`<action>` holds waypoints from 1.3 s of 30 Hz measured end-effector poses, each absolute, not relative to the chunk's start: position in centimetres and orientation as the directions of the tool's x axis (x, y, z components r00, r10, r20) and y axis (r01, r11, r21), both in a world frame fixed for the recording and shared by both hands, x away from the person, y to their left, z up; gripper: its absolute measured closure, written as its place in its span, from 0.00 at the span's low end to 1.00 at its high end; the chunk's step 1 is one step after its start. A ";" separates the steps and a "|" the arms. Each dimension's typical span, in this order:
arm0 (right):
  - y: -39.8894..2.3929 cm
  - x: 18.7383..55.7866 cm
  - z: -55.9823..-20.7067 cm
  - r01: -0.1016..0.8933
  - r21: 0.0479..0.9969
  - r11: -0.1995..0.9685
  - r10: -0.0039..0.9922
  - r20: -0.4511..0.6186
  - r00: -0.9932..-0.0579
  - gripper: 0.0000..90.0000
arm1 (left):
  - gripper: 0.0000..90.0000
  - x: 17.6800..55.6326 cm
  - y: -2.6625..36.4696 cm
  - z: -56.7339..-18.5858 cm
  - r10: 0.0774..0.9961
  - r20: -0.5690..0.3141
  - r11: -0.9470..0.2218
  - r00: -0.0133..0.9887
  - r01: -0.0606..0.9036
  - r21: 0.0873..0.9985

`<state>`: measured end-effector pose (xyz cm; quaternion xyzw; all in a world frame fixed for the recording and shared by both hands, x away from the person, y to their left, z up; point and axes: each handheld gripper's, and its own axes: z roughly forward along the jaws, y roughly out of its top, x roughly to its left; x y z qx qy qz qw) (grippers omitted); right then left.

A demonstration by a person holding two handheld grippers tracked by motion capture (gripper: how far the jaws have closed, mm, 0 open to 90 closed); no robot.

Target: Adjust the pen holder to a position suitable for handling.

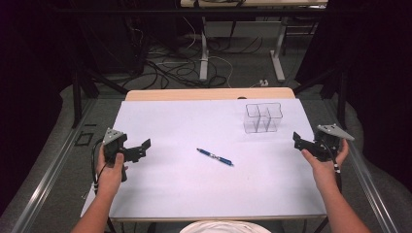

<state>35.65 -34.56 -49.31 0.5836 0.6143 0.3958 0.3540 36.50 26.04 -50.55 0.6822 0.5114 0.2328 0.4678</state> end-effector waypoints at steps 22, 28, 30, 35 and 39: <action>-33.6 37.7 -47.7 0.412 0.908 0.080 0.983 -0.004 -0.182 0.63 | 0.01 35.8 26.7 -49.7 0.913 -0.168 -0.029 0.371 0.472 0.881; -33.3 39.3 -46.8 0.422 0.902 0.093 0.977 -0.001 -0.214 0.83 | 0.01 35.8 26.9 -49.8 0.917 -0.177 -0.014 0.358 0.472 0.882; -33.1 39.9 -46.4 0.434 0.894 0.111 0.974 -0.012 -0.225 0.87 | 0.01 35.8 26.9 -49.8 0.918 -0.178 -0.012 0.355 0.472 0.881; -32.8 41.3 -45.7 0.442 0.887 0.132 0.973 -0.030 -0.231 0.95 | 0.02 35.7 27.1 -49.8 0.921 -0.179 -0.010 0.346 0.479 0.878; -32.7 42.6 -45.1 0.467 0.871 0.150 0.971 -0.041 -0.234 1.00 | 0.02 35.8 27.1 -49.8 0.922 -0.176 -0.012 0.346 0.479 0.878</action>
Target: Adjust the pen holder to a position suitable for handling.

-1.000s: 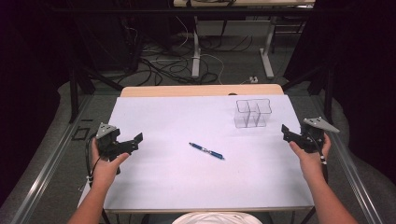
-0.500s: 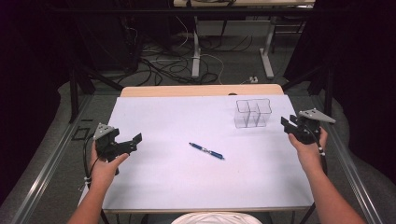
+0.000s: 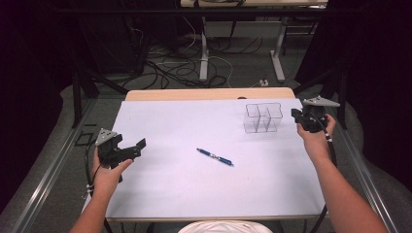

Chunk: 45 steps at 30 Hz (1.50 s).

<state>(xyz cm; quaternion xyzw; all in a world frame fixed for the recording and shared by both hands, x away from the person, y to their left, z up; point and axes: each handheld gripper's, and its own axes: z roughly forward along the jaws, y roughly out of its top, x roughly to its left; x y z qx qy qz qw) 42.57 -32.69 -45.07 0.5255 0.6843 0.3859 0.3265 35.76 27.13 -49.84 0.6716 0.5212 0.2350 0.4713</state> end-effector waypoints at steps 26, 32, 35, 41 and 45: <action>-31.8 49.5 -48.4 0.579 0.808 0.112 0.983 -0.006 -0.183 1.00 | 0.03 35.6 27.1 -49.9 0.926 -0.165 -0.020 0.339 0.480 0.877; -31.7 50.1 -49.1 0.591 0.800 0.105 0.983 0.006 -0.182 1.00 | 0.03 35.5 27.2 -50.0 0.927 -0.168 -0.017 0.337 0.483 0.875; -31.8 50.3 -49.3 0.590 0.801 0.103 0.982 0.012 -0.187 1.00 | 0.03 35.5 27.2 -50.0 0.927 -0.170 -0.014 0.335 0.483 0.876; -31.8 50.4 -49.6 0.604 0.790 0.104 0.982 0.014 -0.188 1.00 | 0.03 35.5 27.3 -49.9 0.926 -0.171 -0.013 0.337 0.481 0.876; -31.8 50.3 -49.7 0.610 0.786 0.097 0.983 0.021 -0.183 1.00 | 0.03 35.5 27.3 -49.9 0.926 -0.172 -0.012 0.335 0.482 0.876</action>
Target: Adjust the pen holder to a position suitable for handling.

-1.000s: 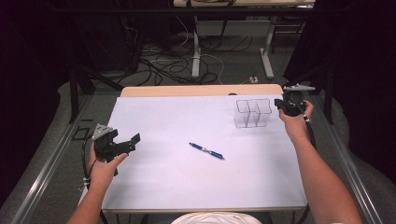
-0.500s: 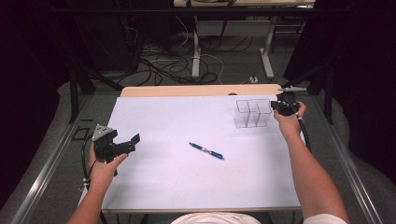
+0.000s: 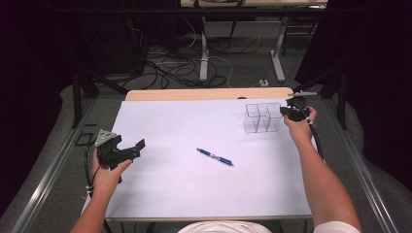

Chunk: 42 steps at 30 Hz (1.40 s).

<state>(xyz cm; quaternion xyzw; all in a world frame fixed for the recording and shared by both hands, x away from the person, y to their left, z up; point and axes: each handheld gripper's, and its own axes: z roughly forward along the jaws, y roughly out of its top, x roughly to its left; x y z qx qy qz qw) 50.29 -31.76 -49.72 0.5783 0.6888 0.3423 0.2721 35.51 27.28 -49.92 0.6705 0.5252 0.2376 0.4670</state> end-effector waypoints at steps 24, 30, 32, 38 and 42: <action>-28.6 48.9 -49.9 0.607 0.787 0.115 0.965 0.056 -0.255 1.00 | 0.03 35.5 27.1 -49.9 0.926 -0.173 -0.011 0.336 0.480 0.877; -27.1 48.6 -50.0 0.607 0.787 0.110 0.957 0.080 -0.278 1.00 | 0.03 35.5 27.1 -49.9 0.926 -0.175 -0.008 0.335 0.480 0.877; -25.8 48.4 -50.0 0.605 0.788 0.116 0.951 0.088 -0.297 1.00 | 0.03 35.5 27.1 -49.9 0.926 -0.175 -0.008 0.335 0.480 0.877; -23.0 48.4 -50.2 0.596 0.792 0.133 0.937 0.096 -0.337 1.00 | 0.03 35.5 27.1 -49.9 0.926 -0.176 -0.007 0.335 0.480 0.877; -21.9 48.4 -50.3 0.594 0.795 0.127 0.931 0.111 -0.347 1.00 | 0.03 35.5 27.1 -49.9 0.925 -0.179 -0.004 0.334 0.480 0.877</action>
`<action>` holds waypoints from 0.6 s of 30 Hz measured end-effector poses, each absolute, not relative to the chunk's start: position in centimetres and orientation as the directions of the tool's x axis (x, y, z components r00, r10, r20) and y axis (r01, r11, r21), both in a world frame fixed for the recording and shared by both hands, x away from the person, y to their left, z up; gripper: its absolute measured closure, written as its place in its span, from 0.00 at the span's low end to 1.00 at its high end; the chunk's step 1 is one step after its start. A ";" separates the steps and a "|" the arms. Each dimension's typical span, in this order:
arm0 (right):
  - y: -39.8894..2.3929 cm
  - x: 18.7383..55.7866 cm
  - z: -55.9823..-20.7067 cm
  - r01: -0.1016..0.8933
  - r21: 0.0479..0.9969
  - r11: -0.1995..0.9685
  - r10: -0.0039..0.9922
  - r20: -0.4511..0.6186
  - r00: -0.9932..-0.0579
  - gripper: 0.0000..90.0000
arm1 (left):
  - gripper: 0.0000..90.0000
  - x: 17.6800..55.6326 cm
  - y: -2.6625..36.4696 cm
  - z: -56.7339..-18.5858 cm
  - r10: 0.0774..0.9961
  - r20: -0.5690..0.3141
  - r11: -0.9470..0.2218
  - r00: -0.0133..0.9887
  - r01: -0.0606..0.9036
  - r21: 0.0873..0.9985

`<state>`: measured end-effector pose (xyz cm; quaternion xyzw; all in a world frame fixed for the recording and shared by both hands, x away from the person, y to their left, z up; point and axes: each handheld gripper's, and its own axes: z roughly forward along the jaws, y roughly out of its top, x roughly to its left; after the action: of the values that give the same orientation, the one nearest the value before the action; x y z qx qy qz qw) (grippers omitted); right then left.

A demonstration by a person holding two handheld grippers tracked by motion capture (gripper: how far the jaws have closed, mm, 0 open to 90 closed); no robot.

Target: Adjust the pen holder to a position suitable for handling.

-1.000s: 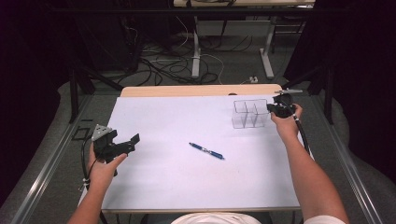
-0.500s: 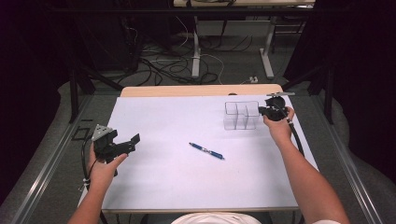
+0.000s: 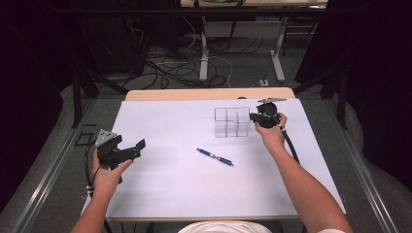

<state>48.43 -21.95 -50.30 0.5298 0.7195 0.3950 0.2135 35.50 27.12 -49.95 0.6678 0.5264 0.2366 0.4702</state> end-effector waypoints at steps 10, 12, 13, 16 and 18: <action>-18.5 48.3 -50.6 0.586 0.795 0.156 0.911 0.114 -0.397 1.00 | 0.03 35.5 27.2 -49.9 0.925 -0.180 -0.003 0.335 0.480 0.877; -17.9 48.2 -50.7 0.594 0.790 0.153 0.907 0.127 -0.402 1.00 | 0.03 35.5 27.2 -49.9 0.925 -0.180 -0.004 0.335 0.481 0.877; -17.9 48.2 -50.7 0.594 0.790 0.153 0.907 0.127 -0.402 1.00 | 0.03 35.5 27.2 -49.9 0.925 -0.180 -0.004 0.335 0.481 0.877; -17.1 48.2 -50.9 0.588 0.791 0.167 0.899 0.123 -0.421 1.00 | 0.03 35.5 27.2 -49.9 0.925 -0.180 -0.002 0.335 0.478 0.878; -16.8 48.2 -51.0 0.585 0.792 0.174 0.897 0.119 -0.427 1.00 | 0.03 35.5 27.2 -49.9 0.925 -0.179 -0.004 0.335 0.478 0.878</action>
<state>48.19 -16.84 -51.02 0.4996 0.7415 0.4044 0.1924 35.50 27.24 -49.93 0.6676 0.5254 0.2370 0.4713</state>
